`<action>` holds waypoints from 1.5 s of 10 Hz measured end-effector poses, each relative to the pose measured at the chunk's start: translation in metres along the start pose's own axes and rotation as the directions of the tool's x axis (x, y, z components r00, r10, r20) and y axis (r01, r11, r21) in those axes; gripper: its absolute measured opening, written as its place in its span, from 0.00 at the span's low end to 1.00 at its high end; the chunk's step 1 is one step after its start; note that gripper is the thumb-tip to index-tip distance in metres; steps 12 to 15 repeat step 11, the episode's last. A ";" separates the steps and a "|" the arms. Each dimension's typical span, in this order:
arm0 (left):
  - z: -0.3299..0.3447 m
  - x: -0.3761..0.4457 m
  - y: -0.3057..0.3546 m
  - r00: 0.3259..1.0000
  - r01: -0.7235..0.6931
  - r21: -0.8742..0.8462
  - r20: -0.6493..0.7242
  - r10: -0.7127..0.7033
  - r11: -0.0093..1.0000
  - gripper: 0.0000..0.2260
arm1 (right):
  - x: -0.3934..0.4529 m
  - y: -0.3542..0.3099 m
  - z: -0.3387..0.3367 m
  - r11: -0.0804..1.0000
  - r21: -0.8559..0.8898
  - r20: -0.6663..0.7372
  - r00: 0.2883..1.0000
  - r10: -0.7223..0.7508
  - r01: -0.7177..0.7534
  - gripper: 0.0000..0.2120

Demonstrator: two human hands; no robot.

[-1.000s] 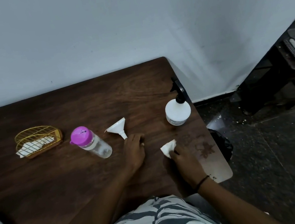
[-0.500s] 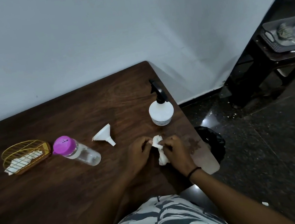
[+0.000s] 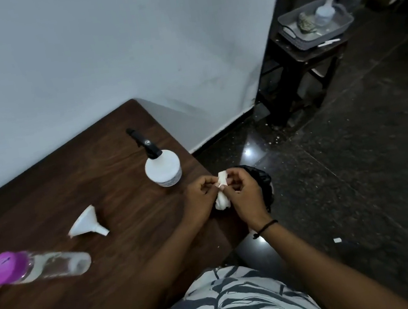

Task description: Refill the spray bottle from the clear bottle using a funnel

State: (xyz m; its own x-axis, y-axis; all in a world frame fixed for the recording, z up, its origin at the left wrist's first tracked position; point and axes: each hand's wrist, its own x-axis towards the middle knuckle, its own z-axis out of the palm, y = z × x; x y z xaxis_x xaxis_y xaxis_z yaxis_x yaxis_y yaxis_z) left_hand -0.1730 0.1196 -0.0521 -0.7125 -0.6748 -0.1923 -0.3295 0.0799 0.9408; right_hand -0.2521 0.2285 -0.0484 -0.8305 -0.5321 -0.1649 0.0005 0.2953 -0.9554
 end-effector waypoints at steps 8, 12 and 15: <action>0.088 0.094 -0.001 0.974 -0.044 0.428 0.221 -0.057 0.903 0.08 | 0.136 0.078 -0.084 0.885 -0.327 -0.277 0.929 0.246 -0.332 0.08; 0.092 0.113 -0.031 0.975 -0.036 0.492 0.208 -0.077 0.870 0.06 | 0.164 0.114 -0.076 0.835 -0.287 -0.285 0.874 0.394 -0.469 0.11; 0.092 0.113 -0.031 0.975 -0.036 0.492 0.208 -0.077 0.870 0.06 | 0.164 0.114 -0.076 0.835 -0.287 -0.285 0.874 0.394 -0.469 0.11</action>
